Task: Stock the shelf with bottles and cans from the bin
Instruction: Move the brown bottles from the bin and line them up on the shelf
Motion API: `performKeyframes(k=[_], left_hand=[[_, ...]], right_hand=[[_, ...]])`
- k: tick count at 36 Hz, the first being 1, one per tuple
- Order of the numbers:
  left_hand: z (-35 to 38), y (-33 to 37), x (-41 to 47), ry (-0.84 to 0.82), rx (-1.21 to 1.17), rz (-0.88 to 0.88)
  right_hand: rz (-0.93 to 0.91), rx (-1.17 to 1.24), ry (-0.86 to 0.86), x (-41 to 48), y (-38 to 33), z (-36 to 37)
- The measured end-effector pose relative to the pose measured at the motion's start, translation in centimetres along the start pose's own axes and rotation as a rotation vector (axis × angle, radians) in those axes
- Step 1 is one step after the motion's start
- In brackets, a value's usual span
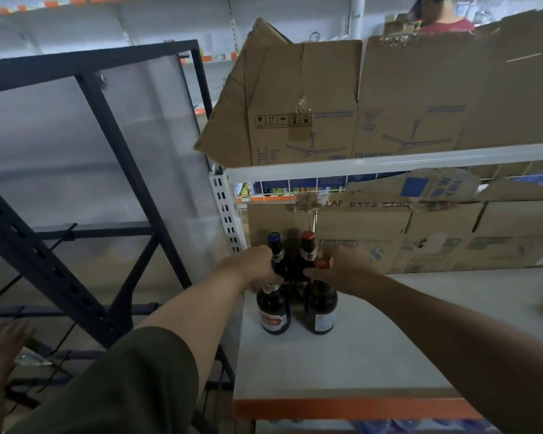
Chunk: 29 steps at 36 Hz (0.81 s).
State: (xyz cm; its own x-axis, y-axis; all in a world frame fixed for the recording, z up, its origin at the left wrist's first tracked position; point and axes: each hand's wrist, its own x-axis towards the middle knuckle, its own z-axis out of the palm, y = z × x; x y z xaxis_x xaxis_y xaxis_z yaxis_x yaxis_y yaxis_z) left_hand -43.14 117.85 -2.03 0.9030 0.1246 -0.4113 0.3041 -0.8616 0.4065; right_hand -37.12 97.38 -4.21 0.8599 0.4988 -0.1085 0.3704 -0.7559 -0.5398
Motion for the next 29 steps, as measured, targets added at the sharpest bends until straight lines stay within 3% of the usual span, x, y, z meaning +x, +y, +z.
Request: performKeyframes(k=[5, 12, 17, 29], left_hand=[[-0.3, 0.1, 0.0, 0.052, 0.134, 0.011], [1.7, 0.8, 0.7, 0.161, 0.045, 0.052], [1.2, 0.6, 1.0, 0.114, 0.056, 0.061], [1.0, 1.2, 1.0, 0.072, 0.106, 0.003]], right_hand=[[-0.056, -0.037, -0.061, 0.4, -0.9, -0.4], [-0.154, -0.142, -0.196, 1.4, -0.3, -1.0], [-0.230, -0.191, -0.277, 1.8, -0.2, -1.4], [-0.267, -0.171, -0.264, 1.9, 0.6, -1.6]])
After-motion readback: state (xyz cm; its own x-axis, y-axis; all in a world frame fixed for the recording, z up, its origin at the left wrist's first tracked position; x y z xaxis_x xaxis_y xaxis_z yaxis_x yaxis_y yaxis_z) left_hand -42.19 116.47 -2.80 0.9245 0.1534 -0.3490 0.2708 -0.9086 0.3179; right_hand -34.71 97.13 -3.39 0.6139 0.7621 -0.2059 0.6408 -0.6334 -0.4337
